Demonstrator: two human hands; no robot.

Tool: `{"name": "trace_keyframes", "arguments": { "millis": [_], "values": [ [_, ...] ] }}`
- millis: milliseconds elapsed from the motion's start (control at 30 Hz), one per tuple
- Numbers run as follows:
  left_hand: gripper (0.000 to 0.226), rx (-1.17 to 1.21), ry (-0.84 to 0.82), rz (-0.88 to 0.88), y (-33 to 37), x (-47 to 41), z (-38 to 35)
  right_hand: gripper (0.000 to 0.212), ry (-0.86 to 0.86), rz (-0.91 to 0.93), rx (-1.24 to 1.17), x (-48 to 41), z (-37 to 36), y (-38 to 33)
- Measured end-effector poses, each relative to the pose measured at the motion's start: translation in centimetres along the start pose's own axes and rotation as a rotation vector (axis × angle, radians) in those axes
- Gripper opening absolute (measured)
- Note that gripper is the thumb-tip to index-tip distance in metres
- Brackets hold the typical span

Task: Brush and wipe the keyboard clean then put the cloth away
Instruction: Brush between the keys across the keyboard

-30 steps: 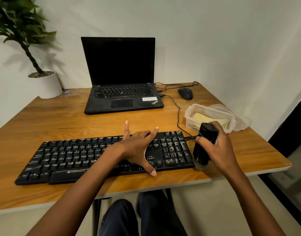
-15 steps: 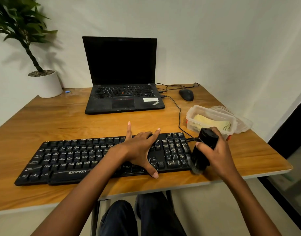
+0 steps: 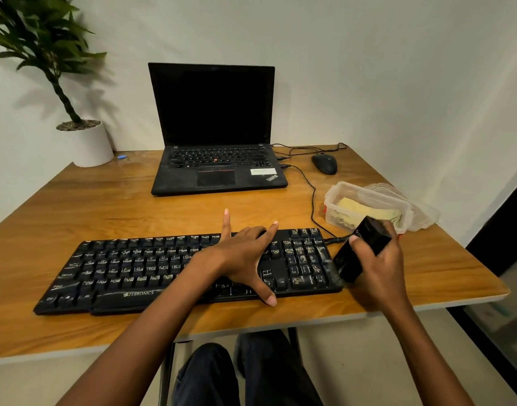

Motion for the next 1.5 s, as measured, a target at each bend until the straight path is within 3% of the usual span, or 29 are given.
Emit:
{"name": "trace_keyframes", "arguments": {
  "millis": [167,400,500,700,833,967,1133,1267,1400,1500],
  "values": [
    [0.133,0.006,0.003,-0.002,0.0,-0.1,0.1,0.019,-0.072,0.022,0.104,-0.4,-0.6,-1.1],
    [0.132,0.031,0.006,-0.005,0.0,-0.1,0.0,0.042,-0.135,0.086,0.309,-0.1,-1.2,-1.4],
    [0.132,0.033,0.005,-0.006,0.0,0.0,0.0,0.030,-0.123,0.103,0.223,-0.5,-1.3,-1.5],
    [0.133,0.036,-0.002,-0.002,-0.1,-0.1,0.0,0.032,-0.161,0.011,0.221,-0.5,-1.1,-1.3],
    [0.132,0.026,-0.003,-0.003,0.0,-0.1,0.0,0.033,-0.111,0.049,0.133,-0.6,-1.3,-1.1],
    [0.132,0.029,-0.009,-0.002,0.0,-0.1,0.1,0.034,-0.152,-0.015,0.203,-0.3,-1.2,-1.2],
    [0.132,0.046,-0.001,-0.010,-0.1,-0.1,0.0,0.023,-0.107,-0.015,0.074,-1.1,-1.3,-1.1],
    [0.132,0.045,-0.004,-0.010,-0.1,-0.2,0.0,0.018,-0.160,-0.031,0.214,-1.3,-1.2,-1.0],
    [0.131,0.053,0.003,-0.013,-0.2,-0.2,0.0,0.026,-0.067,0.023,0.205,-2.3,-1.6,-1.8],
    [0.131,0.052,0.002,-0.016,-0.1,-0.1,0.0,0.028,-0.114,-0.004,0.296,-2.0,-2.2,-1.1]
  ]
}}
Point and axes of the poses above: each hand's wrist, its own x-axis away from the middle knuckle, its own z-axis out of the back of the hand, y = z × x, the point moved 1 cm from there along -x, towards the middle knuckle, and after that the axes turned 12 degrees about -z, right-handed, at the moved point
